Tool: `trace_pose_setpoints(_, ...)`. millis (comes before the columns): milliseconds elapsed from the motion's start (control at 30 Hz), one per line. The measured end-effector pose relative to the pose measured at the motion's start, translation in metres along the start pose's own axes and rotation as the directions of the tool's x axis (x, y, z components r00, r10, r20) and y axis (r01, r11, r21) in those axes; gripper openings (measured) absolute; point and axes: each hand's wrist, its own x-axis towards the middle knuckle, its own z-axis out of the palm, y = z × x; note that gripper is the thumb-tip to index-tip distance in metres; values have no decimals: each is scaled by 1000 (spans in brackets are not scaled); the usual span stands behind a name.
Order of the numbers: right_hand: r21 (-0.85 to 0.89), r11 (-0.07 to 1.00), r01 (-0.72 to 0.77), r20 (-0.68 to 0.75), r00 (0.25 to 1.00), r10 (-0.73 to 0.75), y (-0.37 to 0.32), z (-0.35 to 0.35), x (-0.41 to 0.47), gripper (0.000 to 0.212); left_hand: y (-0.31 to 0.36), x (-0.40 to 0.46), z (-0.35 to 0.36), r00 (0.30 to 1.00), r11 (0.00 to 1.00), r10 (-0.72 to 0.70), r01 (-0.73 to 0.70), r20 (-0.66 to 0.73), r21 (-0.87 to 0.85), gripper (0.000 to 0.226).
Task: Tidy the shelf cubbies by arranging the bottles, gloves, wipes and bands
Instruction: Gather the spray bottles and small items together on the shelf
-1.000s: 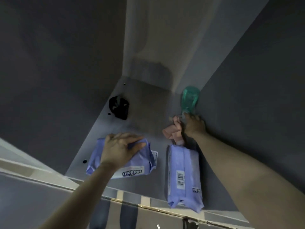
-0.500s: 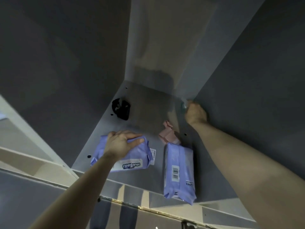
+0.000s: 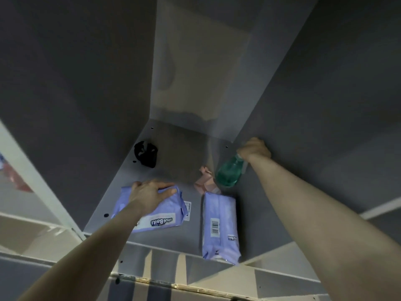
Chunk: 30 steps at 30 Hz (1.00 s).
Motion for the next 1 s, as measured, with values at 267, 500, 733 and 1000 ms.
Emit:
trace_pose_setpoints(267,423,817,392,-99,916,-388,-6,-37,-114,78,79,-9,-103,974,874,133,-202,-181,-443,66)
trace_pose_setpoints(500,608,645,463,-159,867,-472,46,-52,-203,62,144,-75,-155,912,818,303,-398,-276,-416,62)
trace_pose_setpoints(733,737,501,454,-226,864,-450,119,-84,-249,31,196,-144,-128,886,718,454,-429,-100,-548,38)
trace_pose_setpoints(1000,629,674,388,-242,921,-305,288,-90,-256,41,300,-202,-29,852,664,488,-503,-189,-553,41)
